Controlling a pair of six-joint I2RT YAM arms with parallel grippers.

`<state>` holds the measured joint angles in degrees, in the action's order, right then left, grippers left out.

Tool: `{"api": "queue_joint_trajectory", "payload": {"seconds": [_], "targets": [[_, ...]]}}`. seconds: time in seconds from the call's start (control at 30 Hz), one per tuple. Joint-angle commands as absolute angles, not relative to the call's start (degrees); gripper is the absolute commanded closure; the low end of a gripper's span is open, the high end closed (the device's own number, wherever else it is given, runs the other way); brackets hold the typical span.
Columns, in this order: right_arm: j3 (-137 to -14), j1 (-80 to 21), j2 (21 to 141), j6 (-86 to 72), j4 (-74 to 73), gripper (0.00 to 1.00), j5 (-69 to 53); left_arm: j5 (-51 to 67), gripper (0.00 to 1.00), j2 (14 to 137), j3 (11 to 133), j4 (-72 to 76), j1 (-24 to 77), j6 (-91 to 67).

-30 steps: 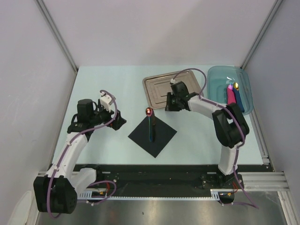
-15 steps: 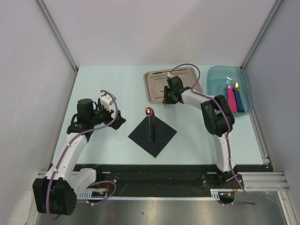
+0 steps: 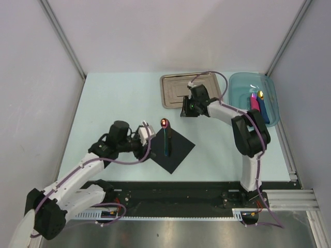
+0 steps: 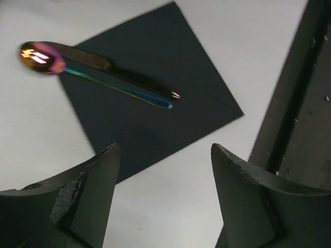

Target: Place the utensils on the paper napkin and roll it up

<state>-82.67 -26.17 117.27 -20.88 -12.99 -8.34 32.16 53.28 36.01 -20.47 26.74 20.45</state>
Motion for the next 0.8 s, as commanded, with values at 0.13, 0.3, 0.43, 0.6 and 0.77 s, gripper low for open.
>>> {"api": "queue_joint_trajectory", "payload": {"seconds": [0.13, 0.3, 0.43, 0.6, 0.77], "targets": [[-66.6, -30.1, 97.0, -18.7, -12.6, 0.58, -16.3, 20.1, 0.28, 51.9, 29.4, -16.2, 49.4, 28.3], [-62.1, -30.5, 93.2, -15.3, -12.8, 0.55, -21.6, 12.8, 0.31, 55.5, 27.5, -10.0, 59.1, 29.2], [-60.3, -29.8, 93.2, -15.3, -11.3, 0.57, -24.1, 9.4, 0.35, 61.7, 27.9, -5.2, 63.1, 29.2], [-59.1, -29.2, 93.5, -14.8, -10.9, 0.59, -23.9, 4.5, 0.4, 67.7, 28.7, -0.3, 67.9, 30.4], [-58.4, -27.4, 93.9, -15.1, -10.5, 0.59, -24.5, 2.8, 0.46, 74.9, 31.8, 0.7, 69.2, 30.7]]}}
